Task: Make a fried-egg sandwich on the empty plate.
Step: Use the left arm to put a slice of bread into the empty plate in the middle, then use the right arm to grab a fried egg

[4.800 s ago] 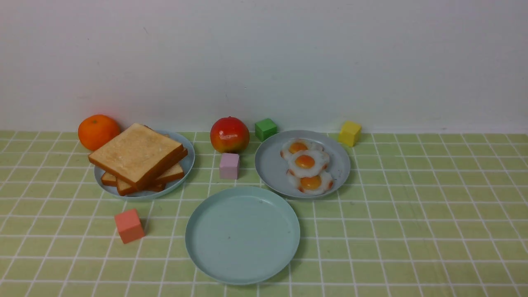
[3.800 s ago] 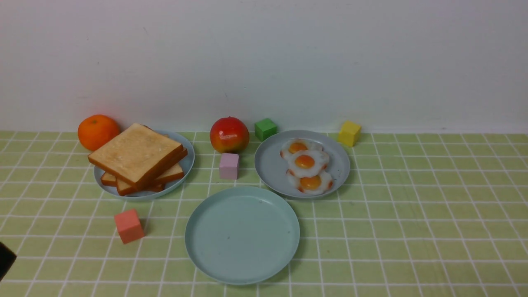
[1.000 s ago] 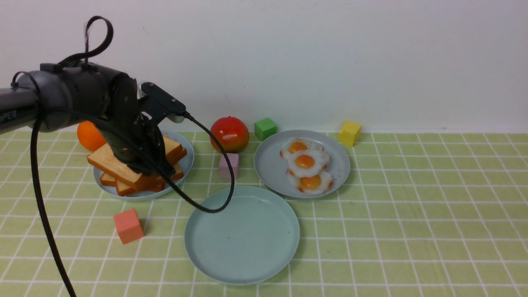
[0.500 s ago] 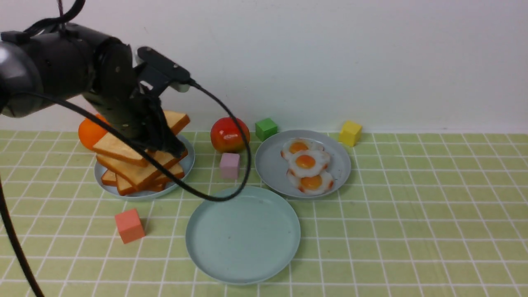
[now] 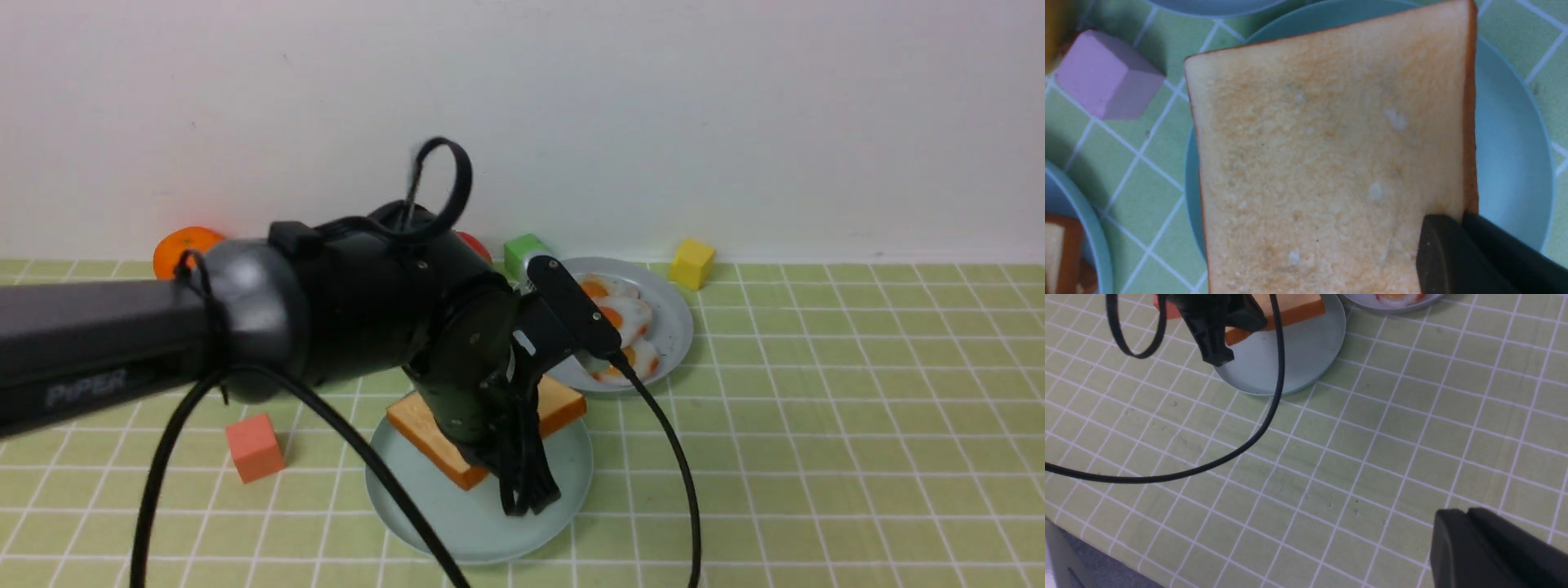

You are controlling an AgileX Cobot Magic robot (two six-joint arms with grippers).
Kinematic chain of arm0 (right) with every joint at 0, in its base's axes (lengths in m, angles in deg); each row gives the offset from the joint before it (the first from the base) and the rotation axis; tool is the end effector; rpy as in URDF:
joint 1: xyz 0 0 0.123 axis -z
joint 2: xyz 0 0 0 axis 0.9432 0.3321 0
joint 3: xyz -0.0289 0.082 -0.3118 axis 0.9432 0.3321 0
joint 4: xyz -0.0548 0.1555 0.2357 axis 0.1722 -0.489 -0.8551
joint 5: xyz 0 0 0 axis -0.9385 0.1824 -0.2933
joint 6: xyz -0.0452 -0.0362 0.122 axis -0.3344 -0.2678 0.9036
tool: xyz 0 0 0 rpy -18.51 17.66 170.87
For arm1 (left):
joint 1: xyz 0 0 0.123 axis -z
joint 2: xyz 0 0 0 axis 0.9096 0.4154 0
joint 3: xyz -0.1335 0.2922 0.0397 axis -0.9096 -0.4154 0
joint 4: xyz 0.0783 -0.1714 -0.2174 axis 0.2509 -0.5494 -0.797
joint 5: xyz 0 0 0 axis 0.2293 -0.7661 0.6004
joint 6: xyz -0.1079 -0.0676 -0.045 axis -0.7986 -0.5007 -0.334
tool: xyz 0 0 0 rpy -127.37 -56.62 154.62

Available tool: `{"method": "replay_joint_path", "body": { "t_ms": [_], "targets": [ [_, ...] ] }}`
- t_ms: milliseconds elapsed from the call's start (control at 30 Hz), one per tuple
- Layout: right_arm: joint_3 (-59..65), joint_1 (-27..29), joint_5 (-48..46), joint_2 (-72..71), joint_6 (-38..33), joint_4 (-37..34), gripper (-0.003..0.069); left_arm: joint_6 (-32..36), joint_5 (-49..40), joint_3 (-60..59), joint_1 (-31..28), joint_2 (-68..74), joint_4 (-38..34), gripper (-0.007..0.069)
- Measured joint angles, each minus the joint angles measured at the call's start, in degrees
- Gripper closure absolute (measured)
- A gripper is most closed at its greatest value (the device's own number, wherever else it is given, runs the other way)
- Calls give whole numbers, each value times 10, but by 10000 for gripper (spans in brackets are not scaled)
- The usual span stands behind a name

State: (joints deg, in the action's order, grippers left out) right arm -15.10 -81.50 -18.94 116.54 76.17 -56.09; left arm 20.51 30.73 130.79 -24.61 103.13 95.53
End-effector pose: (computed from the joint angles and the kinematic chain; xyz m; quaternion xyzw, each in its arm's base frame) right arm 0.1060 0.0661 0.3679 -0.1705 0.8906 0.1840 0.3793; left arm 0.3430 -0.2734 0.2014 0.4632 0.8549 0.0171 0.2332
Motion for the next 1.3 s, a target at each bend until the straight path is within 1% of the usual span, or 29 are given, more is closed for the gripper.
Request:
{"method": "replay_joint_path", "body": {
  "t_ms": [133,267,400,433,467,600,667,700,767,800,833,867,900,933,967,1033,1167,1200,1300],
  "targets": [
    [0,0,0,0,0,0,595,0,-1,0,0,18,4,623],
    [0,0,0,0,0,0,590,0,-1,0,0,26,-10,582],
    [0,0,0,0,0,0,582,0,-2,0,0,26,-16,487],
    [0,0,0,0,0,0,579,0,-2,0,0,26,-16,456],
    [0,0,0,0,0,0,576,0,-2,0,0,26,-16,409],
    [0,0,6,0,0,0,559,0,-9,0,0,25,-17,310],
    [0,0,18,0,0,0,536,-4,-28,4,0,15,-24,279],
    [0,0,20,1,0,0,533,-6,-28,4,0,13,-24,278],
    [0,0,37,7,2,-1,501,-27,-51,22,0,-20,-45,294],
    [0,0,44,14,5,-3,487,-38,-59,30,0,-41,-54,321],
    [0,0,54,26,7,-5,473,-47,-65,37,0,-71,-67,370],
    [0,0,54,26,7,-5,473,-49,-66,38,0,-76,-69,380],
    [0,0,70,52,9,-12,448,-61,-69,42,0,-124,-82,468],
    [0,0,74,59,10,-13,448,-62,-70,42,0,-137,-85,493],
    [0,0,91,85,10,-19,436,-70,-70,38,0,-182,-93,579],
    [0,0,115,118,11,-28,429,-81,-67,21,0,-244,-101,638],
    [-7,0,187,231,11,-51,421,-86,-37,-71,0,-386,-114,638],
    [-7,0,187,231,11,-52,421,-86,-34,-76,0,-393,-115,638],
    [-38,0,209,337,11,-85,421,-90,19,-185,0,-513,-134,638]
  ]
}}
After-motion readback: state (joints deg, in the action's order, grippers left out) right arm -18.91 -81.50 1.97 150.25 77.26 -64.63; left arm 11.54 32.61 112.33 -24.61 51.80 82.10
